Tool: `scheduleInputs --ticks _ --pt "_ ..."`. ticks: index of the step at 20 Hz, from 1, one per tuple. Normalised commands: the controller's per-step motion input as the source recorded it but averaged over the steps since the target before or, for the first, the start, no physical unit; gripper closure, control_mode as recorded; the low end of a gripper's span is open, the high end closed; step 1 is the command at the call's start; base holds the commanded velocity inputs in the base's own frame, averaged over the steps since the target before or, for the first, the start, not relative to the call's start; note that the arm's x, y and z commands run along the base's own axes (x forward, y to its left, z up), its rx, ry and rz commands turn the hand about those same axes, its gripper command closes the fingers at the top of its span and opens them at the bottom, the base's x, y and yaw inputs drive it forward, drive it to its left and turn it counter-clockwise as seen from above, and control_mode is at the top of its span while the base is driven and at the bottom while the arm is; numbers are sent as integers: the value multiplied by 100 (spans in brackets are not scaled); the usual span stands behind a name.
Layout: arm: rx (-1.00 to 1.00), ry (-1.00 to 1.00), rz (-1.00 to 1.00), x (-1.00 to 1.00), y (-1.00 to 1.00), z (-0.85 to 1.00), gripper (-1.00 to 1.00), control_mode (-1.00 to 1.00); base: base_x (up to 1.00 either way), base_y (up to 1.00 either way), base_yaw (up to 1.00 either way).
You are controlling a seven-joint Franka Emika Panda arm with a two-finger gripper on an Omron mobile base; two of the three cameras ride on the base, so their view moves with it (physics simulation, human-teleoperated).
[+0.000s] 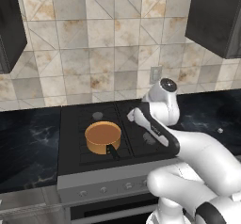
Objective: Pick up the sugar cube(s) and place them in the saucepan with hot chocolate.
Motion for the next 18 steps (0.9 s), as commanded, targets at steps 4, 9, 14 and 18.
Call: scheduleInputs --ticks 4,9,14,18 --pt "0 0 -7 26 -84 32 -100 -100 0 0 0" --pt "0 7 -9 10 -78 4 -100 -100 0 0 0" --pt "0 9 -16 0 -70 -1 -100 -100 0 0 0" --pt "0 7 -19 0 -72 -19 -100 -100 0 0 0"
